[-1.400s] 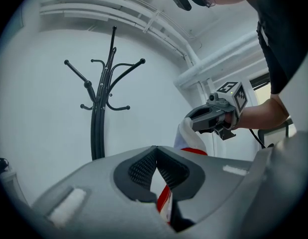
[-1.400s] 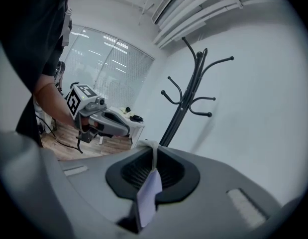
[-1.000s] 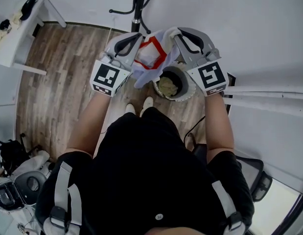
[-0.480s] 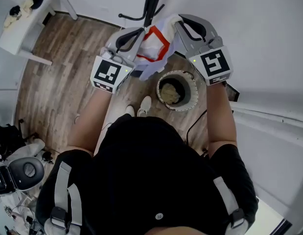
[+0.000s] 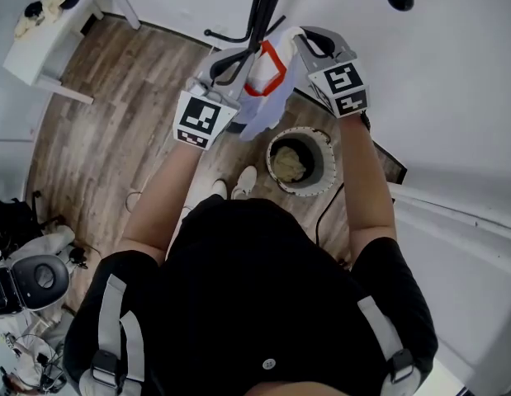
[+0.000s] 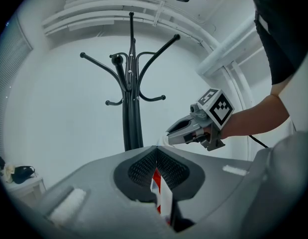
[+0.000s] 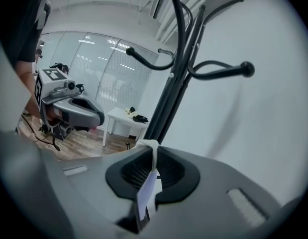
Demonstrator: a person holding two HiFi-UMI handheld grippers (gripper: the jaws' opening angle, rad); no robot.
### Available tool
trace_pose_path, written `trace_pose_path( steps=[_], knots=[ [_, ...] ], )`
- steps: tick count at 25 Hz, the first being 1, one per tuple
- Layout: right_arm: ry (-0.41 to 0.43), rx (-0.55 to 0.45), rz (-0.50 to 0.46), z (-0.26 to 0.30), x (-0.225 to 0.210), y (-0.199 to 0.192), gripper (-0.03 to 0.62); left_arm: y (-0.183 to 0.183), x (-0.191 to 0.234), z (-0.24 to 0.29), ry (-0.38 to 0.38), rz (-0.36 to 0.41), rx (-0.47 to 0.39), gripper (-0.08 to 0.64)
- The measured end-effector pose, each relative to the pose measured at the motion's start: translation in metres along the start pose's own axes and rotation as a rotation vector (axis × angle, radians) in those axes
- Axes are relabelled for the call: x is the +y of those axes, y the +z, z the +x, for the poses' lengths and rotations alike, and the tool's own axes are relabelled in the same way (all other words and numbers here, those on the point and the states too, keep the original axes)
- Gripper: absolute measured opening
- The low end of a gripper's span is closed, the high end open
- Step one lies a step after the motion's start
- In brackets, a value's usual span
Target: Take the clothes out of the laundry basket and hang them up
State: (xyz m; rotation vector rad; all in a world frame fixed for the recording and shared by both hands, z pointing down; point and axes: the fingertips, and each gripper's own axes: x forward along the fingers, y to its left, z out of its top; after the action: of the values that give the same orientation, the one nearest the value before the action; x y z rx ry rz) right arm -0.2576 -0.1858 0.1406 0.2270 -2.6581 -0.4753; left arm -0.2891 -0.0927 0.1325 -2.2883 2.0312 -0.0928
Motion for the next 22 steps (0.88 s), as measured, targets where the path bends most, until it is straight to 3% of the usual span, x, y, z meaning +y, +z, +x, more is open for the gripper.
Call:
trace_pose_path(
  steps=[7, 19, 22],
  knots=[
    [0.025, 0.095, 0.039, 0.034, -0.001, -0.058, 0.02, -0.041, 0.001, 0.022, 0.006, -0.006, 0.071, 0.003],
    [0.136, 0.248, 0.086, 0.064, 0.054, -0.135, 0.027, -0.089, -0.002, 0.027, 0.009, -0.04, 0.16, 0.003],
    [0.159, 0.266, 0.076, 0.068, 0.064, -0.14, 0.085, -0.092, -0.002, 0.027, 0.005, -0.047, 0.166, 0.003]
  ],
)
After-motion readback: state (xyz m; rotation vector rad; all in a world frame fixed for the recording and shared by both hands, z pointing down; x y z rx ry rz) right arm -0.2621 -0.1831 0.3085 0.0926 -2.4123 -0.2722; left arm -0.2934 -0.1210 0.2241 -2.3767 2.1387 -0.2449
